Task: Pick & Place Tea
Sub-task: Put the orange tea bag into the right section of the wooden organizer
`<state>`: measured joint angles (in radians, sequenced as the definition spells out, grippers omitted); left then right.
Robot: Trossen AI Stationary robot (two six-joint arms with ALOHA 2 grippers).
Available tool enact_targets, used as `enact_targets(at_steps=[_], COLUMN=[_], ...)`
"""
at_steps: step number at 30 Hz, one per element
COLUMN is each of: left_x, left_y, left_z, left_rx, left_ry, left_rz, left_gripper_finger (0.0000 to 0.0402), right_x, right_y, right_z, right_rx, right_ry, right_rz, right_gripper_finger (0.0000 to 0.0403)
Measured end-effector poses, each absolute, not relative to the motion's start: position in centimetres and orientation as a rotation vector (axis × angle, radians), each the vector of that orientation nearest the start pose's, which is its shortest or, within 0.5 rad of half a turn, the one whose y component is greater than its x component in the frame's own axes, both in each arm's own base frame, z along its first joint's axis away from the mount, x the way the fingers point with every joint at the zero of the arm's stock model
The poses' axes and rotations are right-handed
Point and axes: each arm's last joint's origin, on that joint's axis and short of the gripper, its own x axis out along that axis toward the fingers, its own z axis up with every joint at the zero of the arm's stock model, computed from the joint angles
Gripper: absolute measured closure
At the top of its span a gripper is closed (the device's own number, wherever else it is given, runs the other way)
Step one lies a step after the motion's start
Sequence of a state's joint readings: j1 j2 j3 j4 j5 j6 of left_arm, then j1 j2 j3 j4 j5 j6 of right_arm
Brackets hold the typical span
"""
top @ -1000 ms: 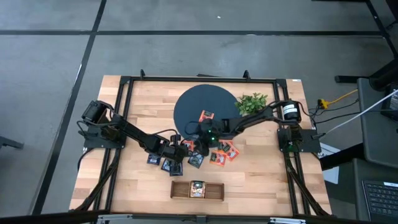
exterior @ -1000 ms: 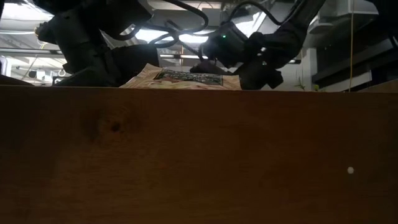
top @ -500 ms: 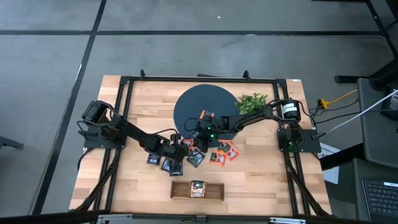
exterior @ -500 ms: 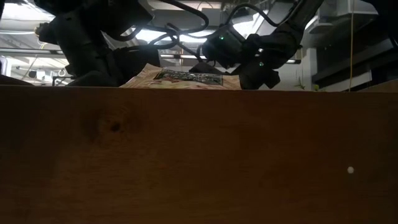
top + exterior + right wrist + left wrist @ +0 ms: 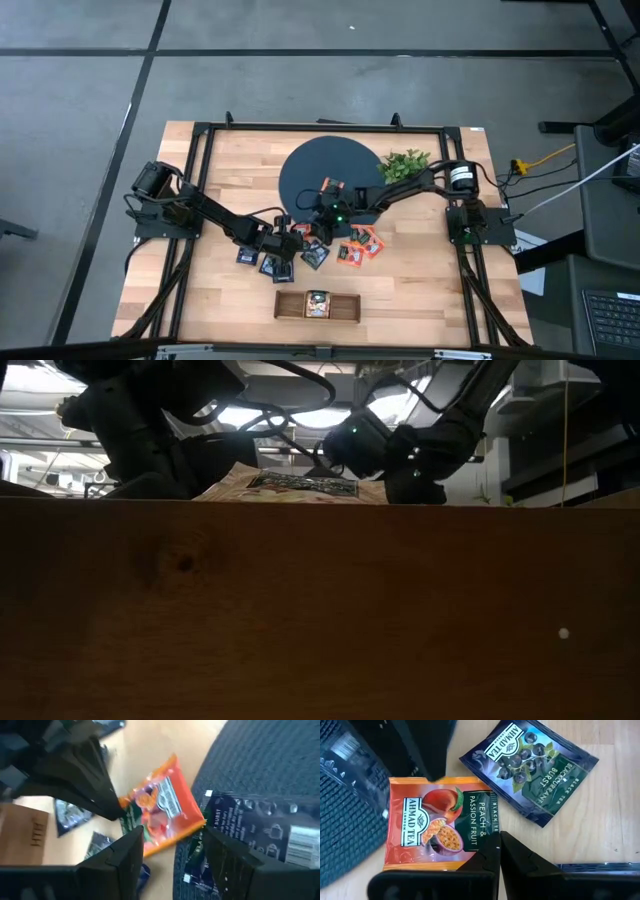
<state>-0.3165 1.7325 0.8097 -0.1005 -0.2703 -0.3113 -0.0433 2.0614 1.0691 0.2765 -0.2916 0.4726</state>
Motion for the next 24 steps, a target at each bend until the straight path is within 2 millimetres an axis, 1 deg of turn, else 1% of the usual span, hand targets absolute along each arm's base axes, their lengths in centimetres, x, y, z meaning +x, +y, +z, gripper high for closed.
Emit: enact_targets(at_steps=[4, 9, 12, 16, 24], left_x=[29.50, 29.48, 29.48, 29.47, 29.45], left_y=[-8.88, -8.97, -8.96, -8.94, -8.91], left_z=[12.32, 12.30, 12.30, 12.29, 12.29], left_rx=[-0.009, -0.033, -0.037, -0.033, -0.029], left_ry=[0.972, 0.980, 0.981, 0.980, 0.980], left_rz=[0.111, 0.094, 0.096, 0.103, 0.110], left_gripper_finger=[0.0399, 0.0400, 0.0399, 0.0400, 0.0400], right_x=[40.67, 40.84, 40.83, 40.79, 40.74], right_y=[-0.80, -0.79, -0.79, -0.77, -0.76], right_z=[9.12, 9.02, 9.14, 9.10, 9.05], right_rx=[0.599, 0.599, 0.594, 0.592, 0.570], right_ry=[0.714, 0.689, 0.689, 0.692, 0.695], right_rz=[0.117, 0.130, 0.134, 0.137, 0.148], right_gripper_finger=[0.0196, 0.0196, 0.0206, 0.0246, 0.0362])
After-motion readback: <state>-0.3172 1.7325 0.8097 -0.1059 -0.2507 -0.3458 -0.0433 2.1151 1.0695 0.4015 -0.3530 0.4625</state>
